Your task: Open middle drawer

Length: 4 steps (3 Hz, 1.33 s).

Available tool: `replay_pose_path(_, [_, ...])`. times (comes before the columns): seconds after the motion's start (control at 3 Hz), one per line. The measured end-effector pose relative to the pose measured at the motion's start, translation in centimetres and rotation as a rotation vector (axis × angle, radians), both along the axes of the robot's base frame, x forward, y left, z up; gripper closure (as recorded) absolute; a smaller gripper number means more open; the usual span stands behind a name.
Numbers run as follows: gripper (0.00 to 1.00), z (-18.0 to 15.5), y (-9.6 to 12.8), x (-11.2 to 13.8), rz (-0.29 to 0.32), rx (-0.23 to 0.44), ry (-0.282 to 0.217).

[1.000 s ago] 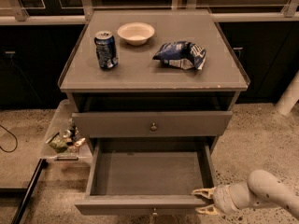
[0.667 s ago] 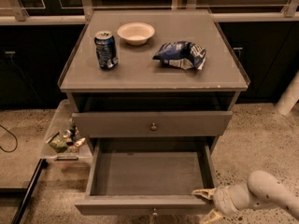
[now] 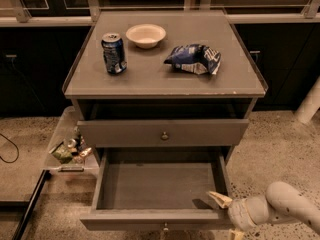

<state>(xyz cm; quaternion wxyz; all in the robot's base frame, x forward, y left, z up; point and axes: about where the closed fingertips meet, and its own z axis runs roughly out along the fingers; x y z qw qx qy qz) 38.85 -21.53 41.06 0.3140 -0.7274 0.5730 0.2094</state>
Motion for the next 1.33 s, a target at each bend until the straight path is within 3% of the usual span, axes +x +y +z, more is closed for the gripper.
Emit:
replay_pose_path(0.67, [0.00, 9.9, 2.3, 0.2, 0.134, -0.013, -0.129])
replay_pose_path(1.0, [0.00, 15.2, 0.2, 4.5, 0.128, -0.050, -0.171])
replay_pose_path(1.33, [0.00, 15.4, 0.1, 4.8, 0.125, -0.050, -0.175])
